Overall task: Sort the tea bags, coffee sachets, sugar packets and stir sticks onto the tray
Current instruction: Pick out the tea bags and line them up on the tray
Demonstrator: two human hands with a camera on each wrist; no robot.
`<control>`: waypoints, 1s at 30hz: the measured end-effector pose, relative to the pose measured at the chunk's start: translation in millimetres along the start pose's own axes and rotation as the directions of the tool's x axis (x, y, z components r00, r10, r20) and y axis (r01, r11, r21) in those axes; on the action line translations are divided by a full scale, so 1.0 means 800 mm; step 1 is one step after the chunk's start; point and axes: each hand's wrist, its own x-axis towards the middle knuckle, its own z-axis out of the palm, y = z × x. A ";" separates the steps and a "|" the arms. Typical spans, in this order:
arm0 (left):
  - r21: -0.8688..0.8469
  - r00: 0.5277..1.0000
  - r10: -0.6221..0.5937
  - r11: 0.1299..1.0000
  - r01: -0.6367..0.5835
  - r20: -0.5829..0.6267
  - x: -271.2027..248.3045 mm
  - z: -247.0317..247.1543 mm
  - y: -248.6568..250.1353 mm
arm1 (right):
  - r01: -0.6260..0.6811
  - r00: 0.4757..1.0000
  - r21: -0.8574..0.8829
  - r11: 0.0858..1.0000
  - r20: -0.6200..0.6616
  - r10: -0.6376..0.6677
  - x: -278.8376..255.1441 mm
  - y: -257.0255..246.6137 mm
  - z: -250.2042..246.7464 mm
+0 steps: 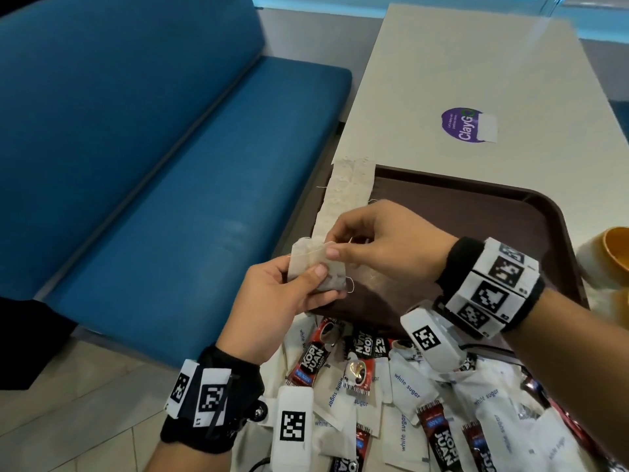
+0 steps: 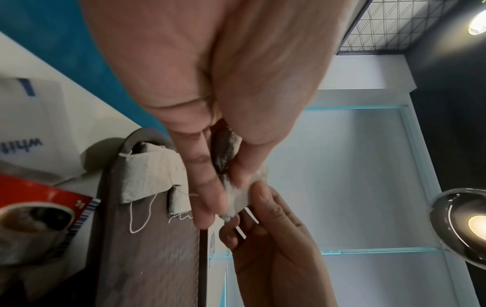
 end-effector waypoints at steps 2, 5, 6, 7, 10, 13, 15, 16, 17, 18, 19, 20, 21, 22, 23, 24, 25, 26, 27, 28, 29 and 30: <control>0.000 1.000 -0.006 1.000 0.006 -0.019 -0.002 0.000 0.000 | 0.012 0.999 0.021 1.000 -0.049 -0.011 -0.001 0.010 -0.002; -0.022 0.996 -0.015 1.000 0.013 -0.091 -0.003 -0.007 -0.001 | -0.028 0.990 0.017 0.999 -0.136 0.030 0.000 0.027 -0.015; -0.022 0.994 -0.014 1.000 0.011 -0.109 -0.003 -0.009 -0.002 | -0.055 0.985 0.002 0.998 -0.164 0.054 0.001 0.034 -0.020; -0.021 0.993 -0.010 1.000 0.008 -0.118 -0.003 -0.011 -0.002 | -0.086 0.978 -0.018 0.996 -0.193 0.081 0.002 0.041 -0.026; -0.024 0.993 -0.001 1.000 -0.002 -0.118 -0.003 -0.012 -0.001 | -0.170 0.964 -0.036 0.985 -0.212 0.158 0.006 0.056 -0.033; -0.006 0.994 -0.001 1.000 0.000 -0.107 -0.002 -0.011 -0.002 | -0.217 0.970 0.063 0.974 -0.100 0.223 0.010 0.059 -0.026; -0.004 0.995 -0.005 1.000 0.004 -0.098 -0.001 -0.010 -0.004 | -0.261 0.963 0.100 0.960 -0.040 0.266 0.016 0.062 -0.019; -0.006 0.996 -0.008 1.000 0.007 -0.094 0.000 -0.009 -0.004 | -0.286 0.956 0.095 0.954 -0.033 0.290 0.020 0.065 -0.015; -0.009 0.996 -0.009 1.000 0.008 -0.092 0.000 -0.009 -0.004 | -0.307 0.949 0.088 0.948 -0.041 0.311 0.025 0.067 -0.011; -0.010 0.996 -0.011 1.000 0.010 -0.091 0.000 -0.009 -0.004 | -0.326 0.941 0.103 0.940 -0.063 0.333 0.028 0.070 -0.008; -0.010 0.996 -0.012 1.000 0.011 -0.090 0.001 -0.008 -0.004 | -0.341 0.930 0.149 0.928 -0.088 0.356 0.031 0.072 -0.006; -0.012 0.996 -0.014 1.000 0.013 -0.091 0.001 -0.009 -0.004 | -0.349 0.920 0.214 0.912 -0.109 0.378 0.033 0.073 -0.005; -0.017 0.996 -0.016 1.000 0.014 -0.092 0.002 -0.009 -0.004 | -0.348 0.912 0.278 0.895 -0.122 0.392 0.034 0.072 -0.004; -0.023 0.995 -0.018 1.000 0.016 -0.096 0.002 -0.010 -0.004 | -0.344 0.907 0.325 0.881 -0.127 0.401 0.035 0.070 -0.004; -0.027 0.995 -0.020 0.999 0.017 -0.098 0.002 -0.011 -0.004 | -0.343 0.904 0.353 0.871 -0.128 0.408 0.036 0.069 -0.005; -0.028 0.995 -0.021 0.999 0.018 -0.100 0.002 -0.011 -0.004 | -0.345 0.901 0.364 0.865 -0.128 0.414 0.037 0.069 -0.005; -0.025 0.995 -0.020 1.000 0.017 -0.100 0.002 -0.012 -0.004 | -0.352 0.897 0.362 0.863 -0.133 0.422 0.039 0.068 -0.006; -0.021 0.995 -0.017 1.000 0.015 -0.098 0.002 -0.013 -0.004 | -0.364 0.890 0.348 0.864 -0.142 0.433 0.040 0.069 -0.006; -0.019 0.996 -0.013 1.000 0.012 -0.092 0.002 -0.014 -0.005 | -0.378 0.882 0.330 0.865 -0.154 0.445 0.042 0.069 -0.006; -0.017 0.996 -0.009 1.000 0.008 -0.084 0.002 -0.014 -0.005 | -0.389 0.875 0.314 0.866 -0.167 0.454 0.043 0.070 -0.006; -0.017 0.997 -0.006 1.000 0.004 -0.079 0.002 -0.015 -0.006 | -0.396 0.870 0.300 0.868 -0.180 0.459 0.044 0.070 -0.005; -0.015 0.997 -0.002 1.000 0.001 -0.075 0.002 -0.015 -0.006 | -0.402 0.865 0.285 0.870 -0.194 0.463 0.044 0.069 -0.004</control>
